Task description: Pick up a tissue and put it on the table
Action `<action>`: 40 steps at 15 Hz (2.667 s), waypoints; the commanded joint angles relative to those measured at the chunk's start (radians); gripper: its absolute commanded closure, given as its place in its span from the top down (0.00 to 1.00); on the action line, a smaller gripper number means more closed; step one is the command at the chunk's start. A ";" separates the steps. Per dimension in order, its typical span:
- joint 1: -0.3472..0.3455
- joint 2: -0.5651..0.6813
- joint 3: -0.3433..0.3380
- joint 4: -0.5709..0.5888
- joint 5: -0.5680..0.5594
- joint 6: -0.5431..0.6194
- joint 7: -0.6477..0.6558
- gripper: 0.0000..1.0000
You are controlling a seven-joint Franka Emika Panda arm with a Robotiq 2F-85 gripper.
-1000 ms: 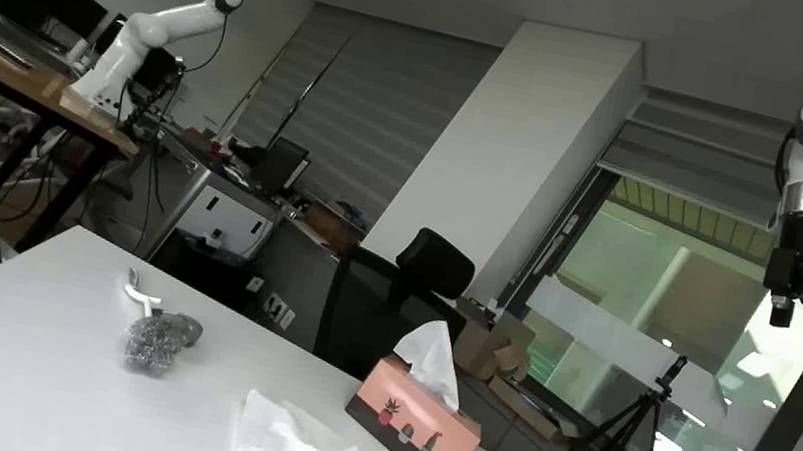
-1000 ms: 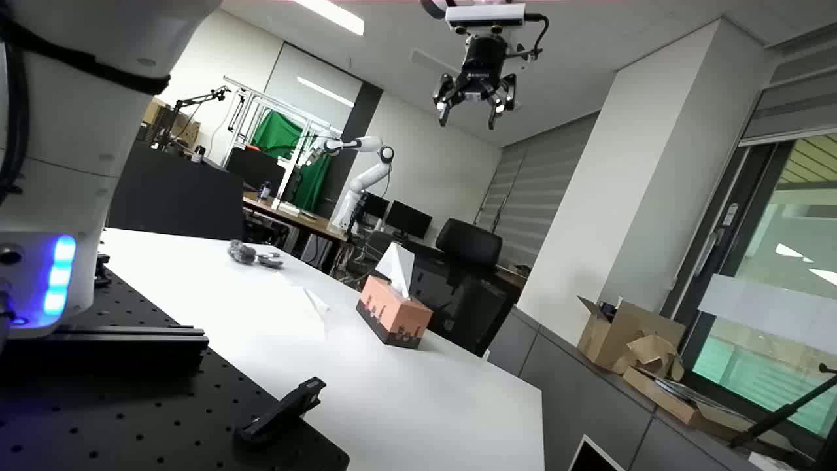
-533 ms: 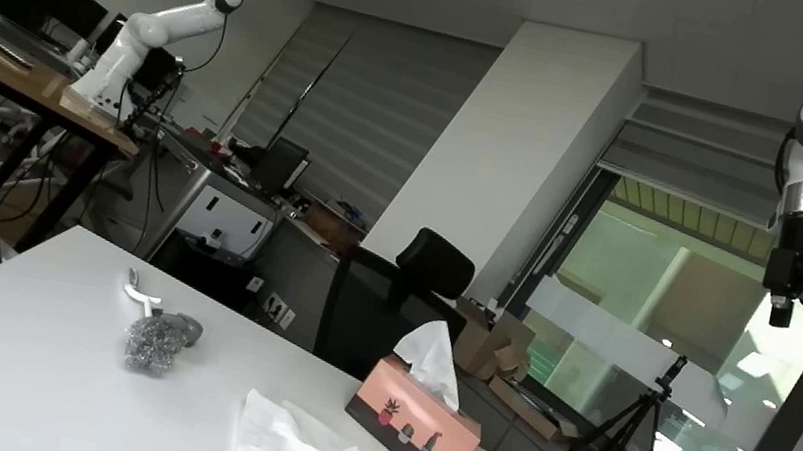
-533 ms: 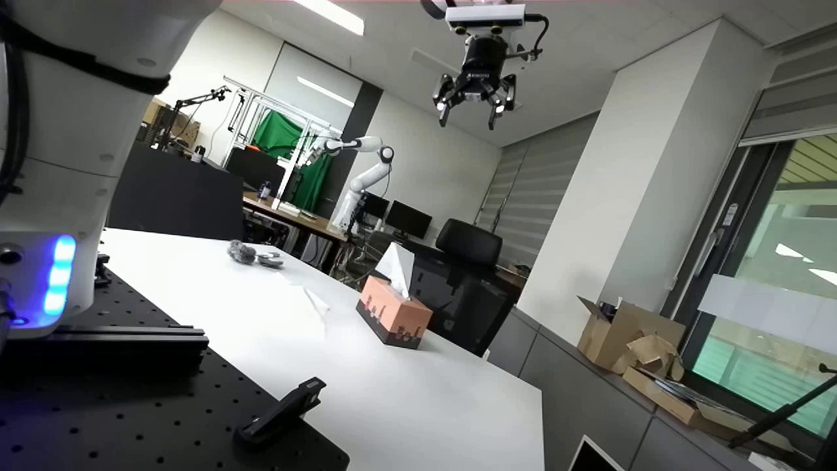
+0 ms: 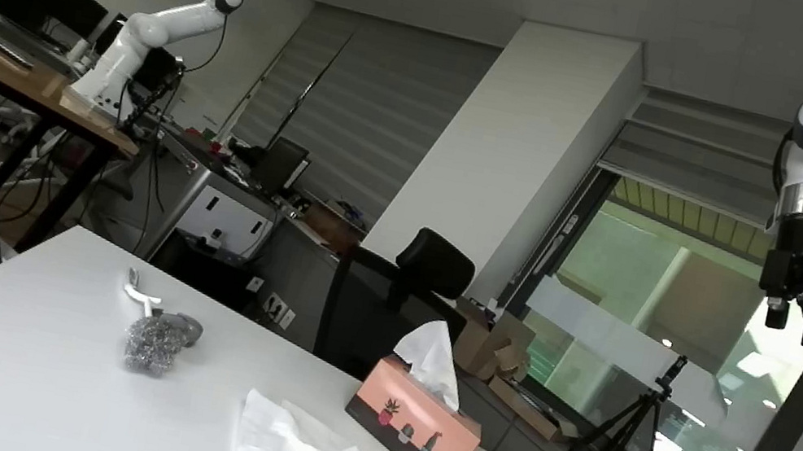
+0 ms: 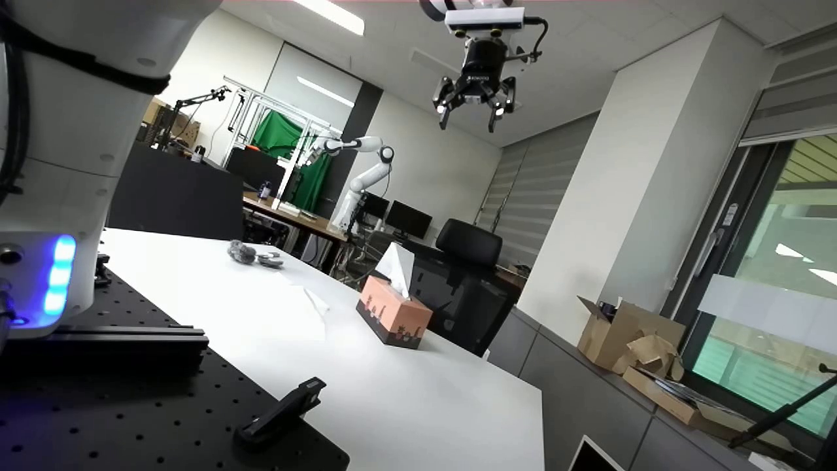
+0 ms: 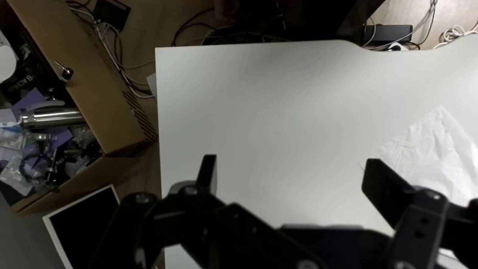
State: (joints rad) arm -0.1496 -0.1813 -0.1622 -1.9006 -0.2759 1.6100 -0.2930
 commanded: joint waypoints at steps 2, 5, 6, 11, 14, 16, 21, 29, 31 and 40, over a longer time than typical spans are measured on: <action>0.001 0.074 -0.005 -0.010 0.013 0.149 0.079 1.00; 0.003 0.165 0.003 -0.004 0.047 0.282 0.164 1.00; 0.003 0.199 0.006 0.000 0.056 0.328 0.207 1.00; 0.035 0.460 0.027 0.133 0.078 0.398 0.529 1.00; 0.081 0.625 0.024 0.267 0.090 0.404 0.714 1.00; 0.106 0.729 0.019 0.380 0.131 0.396 0.809 1.00; 0.128 0.796 0.014 0.452 0.214 0.426 0.861 1.00; 0.126 0.839 0.013 0.550 0.244 0.394 0.898 1.00; 0.126 0.839 0.013 0.550 0.244 0.394 0.898 1.00; 0.143 0.888 0.014 0.590 0.293 0.537 1.021 1.00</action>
State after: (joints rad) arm -0.0256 0.6674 -0.1406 -1.3548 -0.0187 2.0827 0.6381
